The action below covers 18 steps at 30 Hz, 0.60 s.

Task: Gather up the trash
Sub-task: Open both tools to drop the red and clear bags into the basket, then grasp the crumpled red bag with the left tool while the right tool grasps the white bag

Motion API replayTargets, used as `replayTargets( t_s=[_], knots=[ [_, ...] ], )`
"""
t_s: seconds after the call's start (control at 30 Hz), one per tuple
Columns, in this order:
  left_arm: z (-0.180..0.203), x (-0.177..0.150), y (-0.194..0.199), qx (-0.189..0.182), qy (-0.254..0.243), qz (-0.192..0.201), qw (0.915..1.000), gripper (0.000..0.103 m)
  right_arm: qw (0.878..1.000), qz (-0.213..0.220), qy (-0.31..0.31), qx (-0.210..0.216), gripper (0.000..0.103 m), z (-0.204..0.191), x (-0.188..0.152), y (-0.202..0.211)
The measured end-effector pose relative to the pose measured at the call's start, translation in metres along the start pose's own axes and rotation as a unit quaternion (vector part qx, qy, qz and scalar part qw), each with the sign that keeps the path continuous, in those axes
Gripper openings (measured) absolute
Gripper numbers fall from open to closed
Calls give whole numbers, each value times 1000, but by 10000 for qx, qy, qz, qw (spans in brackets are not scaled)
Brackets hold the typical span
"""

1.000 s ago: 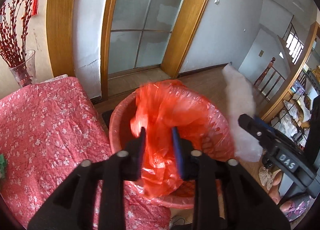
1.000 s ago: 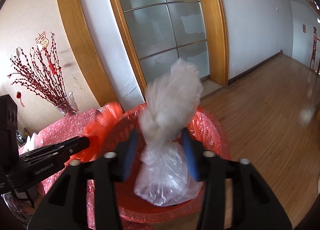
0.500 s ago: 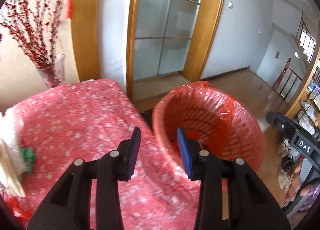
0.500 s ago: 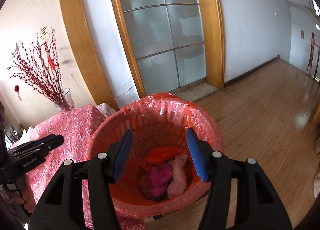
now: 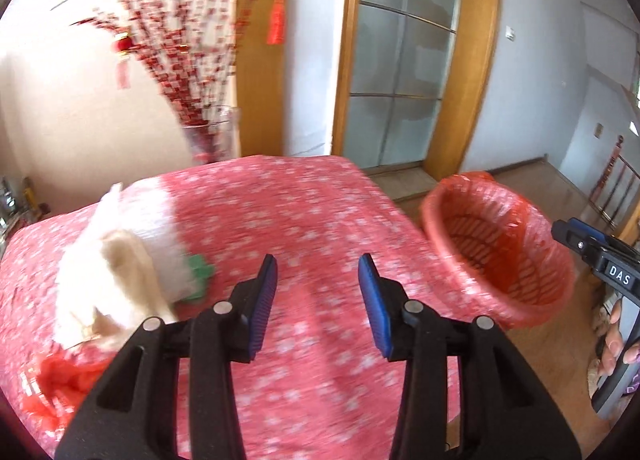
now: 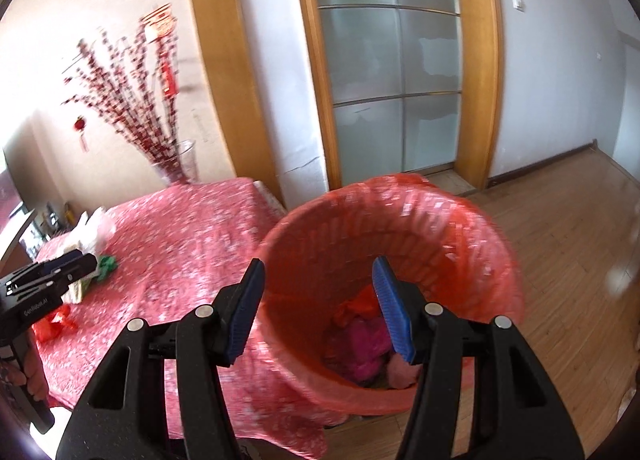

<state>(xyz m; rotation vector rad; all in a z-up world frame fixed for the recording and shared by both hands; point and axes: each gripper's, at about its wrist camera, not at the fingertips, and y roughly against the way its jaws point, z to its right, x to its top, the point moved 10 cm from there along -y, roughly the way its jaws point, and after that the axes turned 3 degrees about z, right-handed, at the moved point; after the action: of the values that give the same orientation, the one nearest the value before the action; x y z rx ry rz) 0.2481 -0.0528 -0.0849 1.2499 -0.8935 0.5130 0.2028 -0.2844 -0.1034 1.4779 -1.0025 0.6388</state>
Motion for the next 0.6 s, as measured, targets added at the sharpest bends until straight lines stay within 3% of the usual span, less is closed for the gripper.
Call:
replayTargets(
  t_s=[0.33, 0.6],
  knots=[
    [-98, -24, 40, 802, 455, 47, 9957, 48, 9965, -212, 521, 614, 57, -81, -20, -9],
    [-176, -65, 73, 1570, 857, -83, 9838, 55, 9904, -434, 737, 1088, 57, -140, -40, -20]
  ],
)
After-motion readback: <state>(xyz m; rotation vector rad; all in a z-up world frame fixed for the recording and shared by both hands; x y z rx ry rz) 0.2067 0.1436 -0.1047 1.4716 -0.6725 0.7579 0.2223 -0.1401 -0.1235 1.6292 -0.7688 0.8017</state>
